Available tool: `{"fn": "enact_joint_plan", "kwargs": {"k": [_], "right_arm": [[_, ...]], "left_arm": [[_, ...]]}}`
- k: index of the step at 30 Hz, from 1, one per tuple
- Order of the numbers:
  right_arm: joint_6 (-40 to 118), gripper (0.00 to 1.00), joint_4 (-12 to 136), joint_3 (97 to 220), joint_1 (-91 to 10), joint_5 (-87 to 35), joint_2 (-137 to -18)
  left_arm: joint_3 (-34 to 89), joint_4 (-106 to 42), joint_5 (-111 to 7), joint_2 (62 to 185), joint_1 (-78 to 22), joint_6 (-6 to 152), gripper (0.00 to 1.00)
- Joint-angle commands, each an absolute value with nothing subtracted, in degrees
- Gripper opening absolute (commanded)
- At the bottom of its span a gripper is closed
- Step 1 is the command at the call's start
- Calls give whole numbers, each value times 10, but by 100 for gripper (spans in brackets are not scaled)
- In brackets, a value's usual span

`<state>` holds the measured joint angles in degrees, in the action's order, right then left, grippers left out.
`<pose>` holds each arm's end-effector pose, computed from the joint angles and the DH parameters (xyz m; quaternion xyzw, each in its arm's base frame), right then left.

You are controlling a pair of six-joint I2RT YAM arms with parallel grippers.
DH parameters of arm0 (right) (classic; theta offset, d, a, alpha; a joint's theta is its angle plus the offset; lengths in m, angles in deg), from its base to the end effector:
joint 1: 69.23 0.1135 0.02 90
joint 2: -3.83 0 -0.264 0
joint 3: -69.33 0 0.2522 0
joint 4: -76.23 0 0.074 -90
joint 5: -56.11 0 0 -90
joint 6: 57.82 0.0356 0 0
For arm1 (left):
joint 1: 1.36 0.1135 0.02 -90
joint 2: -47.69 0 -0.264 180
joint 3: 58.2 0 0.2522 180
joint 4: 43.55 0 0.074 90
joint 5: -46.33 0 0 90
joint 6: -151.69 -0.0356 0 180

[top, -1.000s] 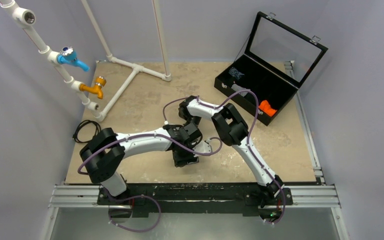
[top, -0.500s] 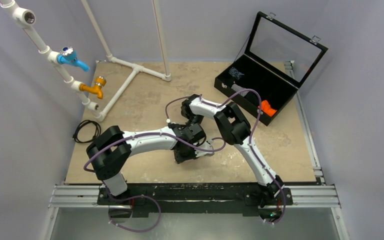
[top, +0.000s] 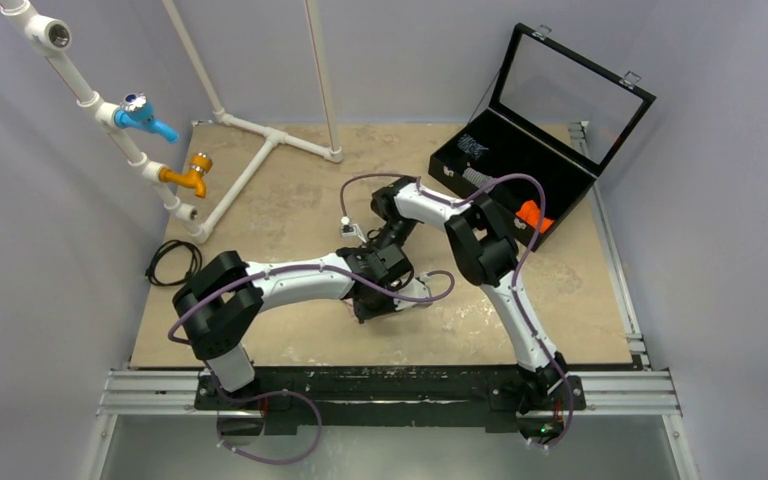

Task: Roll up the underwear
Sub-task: Roll the underwear to the center of the board.

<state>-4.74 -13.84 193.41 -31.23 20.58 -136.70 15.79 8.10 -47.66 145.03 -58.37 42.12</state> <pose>0.3279 0.2930 0.1191 0.4830 -0.7384 -0.4517 0.1320 0.1687 -0.2644 0.1696 0.6175 0.7749 -0.0746 0.1125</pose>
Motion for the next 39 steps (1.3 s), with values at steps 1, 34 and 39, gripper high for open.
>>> {"fn": "enact_joint_plan", "kwargs": {"k": [1,34,39], "right_arm": [[-65,43,-80,1925,-326,196,-1331],[-70,45,-88,2010,-332,292,-1367],[-69,45,-59,1966,-326,292,-1377]], "left_arm": [[151,62,-483,1445,-585,406,0],[167,68,-488,1463,-604,373,0],[166,69,-486,1463,-605,374,0]]}}
